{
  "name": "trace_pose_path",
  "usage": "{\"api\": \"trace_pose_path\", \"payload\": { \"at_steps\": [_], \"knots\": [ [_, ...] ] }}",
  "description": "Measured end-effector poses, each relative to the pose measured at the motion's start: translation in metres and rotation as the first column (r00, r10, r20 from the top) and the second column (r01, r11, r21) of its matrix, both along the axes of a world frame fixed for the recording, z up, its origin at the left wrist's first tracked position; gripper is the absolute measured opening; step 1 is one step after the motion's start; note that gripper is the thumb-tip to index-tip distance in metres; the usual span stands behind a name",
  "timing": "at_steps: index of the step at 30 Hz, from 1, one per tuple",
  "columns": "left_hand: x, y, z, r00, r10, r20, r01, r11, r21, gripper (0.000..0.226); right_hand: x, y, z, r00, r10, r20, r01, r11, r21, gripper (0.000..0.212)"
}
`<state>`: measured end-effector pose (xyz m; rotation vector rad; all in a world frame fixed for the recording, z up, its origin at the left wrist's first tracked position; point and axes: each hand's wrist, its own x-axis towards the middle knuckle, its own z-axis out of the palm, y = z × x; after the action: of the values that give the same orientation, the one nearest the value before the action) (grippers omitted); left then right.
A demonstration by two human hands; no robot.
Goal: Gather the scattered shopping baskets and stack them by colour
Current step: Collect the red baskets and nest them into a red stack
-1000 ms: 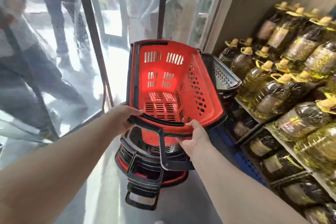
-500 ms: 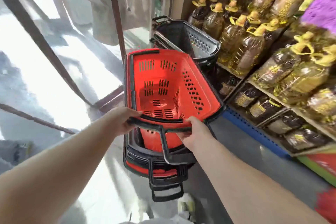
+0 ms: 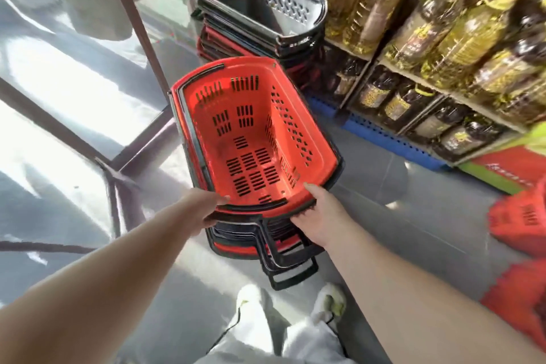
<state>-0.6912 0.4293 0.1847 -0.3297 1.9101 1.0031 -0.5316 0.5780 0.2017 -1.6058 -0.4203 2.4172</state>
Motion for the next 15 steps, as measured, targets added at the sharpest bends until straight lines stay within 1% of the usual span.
{"api": "trace_pose_path", "payload": {
  "at_steps": [1,3,4,5,6,8,10,11,13,14,15],
  "knots": [
    [0.001,0.0,0.0,0.999,-0.037,-0.021,0.036,0.999,-0.019,0.04,0.003,-0.001,0.001,0.999,0.047,0.023,-0.047,0.999,0.003,0.038],
    [0.002,0.004,0.004,0.99,-0.099,-0.101,0.093,0.994,-0.065,0.039,0.012,0.0,0.006,0.975,0.176,0.132,-0.183,0.982,0.046,0.055],
    [0.003,0.007,0.009,0.981,-0.127,-0.146,0.114,0.989,-0.091,0.038,0.016,0.001,0.01,0.957,0.223,0.186,-0.242,0.967,0.083,0.057],
    [0.005,0.014,0.016,0.965,-0.158,-0.208,0.135,0.984,-0.118,0.036,0.022,0.006,0.016,0.943,0.254,0.216,-0.286,0.949,0.132,0.053],
    [0.007,0.022,0.026,0.938,-0.207,-0.28,0.168,0.974,-0.155,0.033,0.027,0.012,0.024,0.934,0.273,0.232,-0.318,0.93,0.185,0.044],
    [0.015,0.042,0.049,0.848,-0.334,-0.411,0.262,0.939,-0.223,0.025,0.039,0.027,0.04,0.913,0.288,0.288,-0.371,0.88,0.298,0.021],
    [0.031,0.068,0.072,0.756,-0.433,-0.49,0.37,0.901,-0.225,0.022,0.058,0.045,0.061,0.887,0.254,0.386,-0.414,0.808,0.419,0.005],
    [0.044,0.085,0.083,0.719,-0.462,-0.52,0.419,0.884,-0.207,0.027,0.074,0.056,0.071,0.872,0.222,0.436,-0.436,0.756,0.488,0.003],
    [0.068,0.112,0.097,0.656,-0.495,-0.57,0.492,0.853,-0.175,0.037,0.106,0.072,0.087,0.835,0.169,0.523,-0.501,0.628,0.596,0.006],
    [0.087,0.13,0.103,0.622,-0.514,-0.591,0.542,0.827,-0.149,0.042,0.13,0.079,0.096,0.814,0.139,0.565,-0.533,0.567,0.628,0.008],
    [0.1,0.142,0.107,0.615,-0.519,-0.594,0.581,0.807,-0.104,0.045,0.148,0.084,0.101,0.787,0.121,0.604,-0.57,0.515,0.639,0.01]
  ]
}}
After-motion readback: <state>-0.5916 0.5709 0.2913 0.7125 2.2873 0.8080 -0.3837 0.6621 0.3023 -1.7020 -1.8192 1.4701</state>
